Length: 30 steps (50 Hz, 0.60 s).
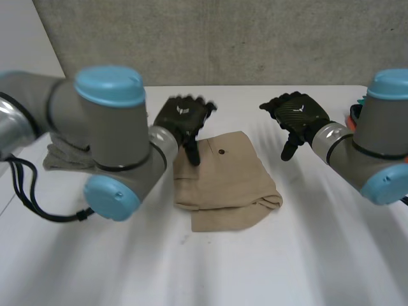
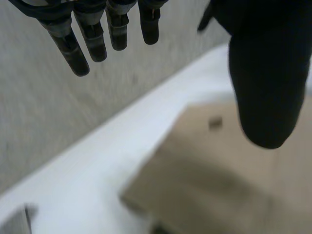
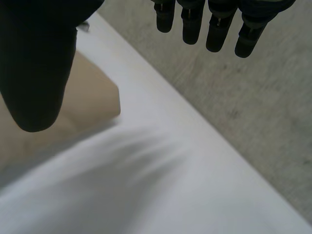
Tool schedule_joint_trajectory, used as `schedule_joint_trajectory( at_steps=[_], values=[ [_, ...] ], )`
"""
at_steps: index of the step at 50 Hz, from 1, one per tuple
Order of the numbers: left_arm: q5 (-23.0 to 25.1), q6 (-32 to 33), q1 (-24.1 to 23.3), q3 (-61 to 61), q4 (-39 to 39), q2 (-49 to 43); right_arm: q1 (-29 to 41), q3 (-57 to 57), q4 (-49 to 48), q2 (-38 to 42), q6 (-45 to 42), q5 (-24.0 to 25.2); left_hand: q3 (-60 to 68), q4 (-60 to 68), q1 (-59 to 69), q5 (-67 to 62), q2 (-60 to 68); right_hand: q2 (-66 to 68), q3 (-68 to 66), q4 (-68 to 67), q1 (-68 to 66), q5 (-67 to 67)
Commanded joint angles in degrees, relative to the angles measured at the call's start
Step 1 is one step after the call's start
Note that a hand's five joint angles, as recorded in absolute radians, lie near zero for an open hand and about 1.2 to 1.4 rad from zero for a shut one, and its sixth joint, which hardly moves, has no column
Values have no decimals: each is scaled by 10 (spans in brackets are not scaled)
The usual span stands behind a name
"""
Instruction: Fold the laundry.
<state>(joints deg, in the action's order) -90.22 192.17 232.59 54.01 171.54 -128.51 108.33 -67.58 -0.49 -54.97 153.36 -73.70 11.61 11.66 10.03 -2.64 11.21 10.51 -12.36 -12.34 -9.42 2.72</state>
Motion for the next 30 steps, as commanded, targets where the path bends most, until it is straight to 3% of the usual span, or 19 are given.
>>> schedule_joint_trajectory(
  at_steps=[1,2,6,8,14,23,30],
  values=[
    [144,-4,15,29,12,78,26,-219,-146,-92,-3,14,18,17,34,-8,22,-5,24,23,-6,-27],
    [191,-6,22,34,9,87,26,-244,-163,-99,-3,20,18,17,34,-8,22,-5,24,23,-6,-27],
    [280,-35,44,45,-8,92,29,-359,-251,-116,-17,66,18,17,34,-8,22,-5,24,23,-6,-27],
    [290,-44,47,45,-13,92,32,-405,-296,-114,-37,92,16,16,32,-6,20,-5,24,23,-6,-27],
    [283,-57,52,46,-13,91,48,-422,-353,-76,-74,101,10,9,25,1,14,-5,24,23,-6,-27],
    [281,-58,51,46,-11,89,49,-361,-385,-3,-103,101,6,6,22,4,10,-5,24,23,-6,-27],
    [276,-58,52,47,1,86,55,-302,-392,29,-95,73,5,4,20,6,9,34,-16,-16,-45,12]
  ],
)
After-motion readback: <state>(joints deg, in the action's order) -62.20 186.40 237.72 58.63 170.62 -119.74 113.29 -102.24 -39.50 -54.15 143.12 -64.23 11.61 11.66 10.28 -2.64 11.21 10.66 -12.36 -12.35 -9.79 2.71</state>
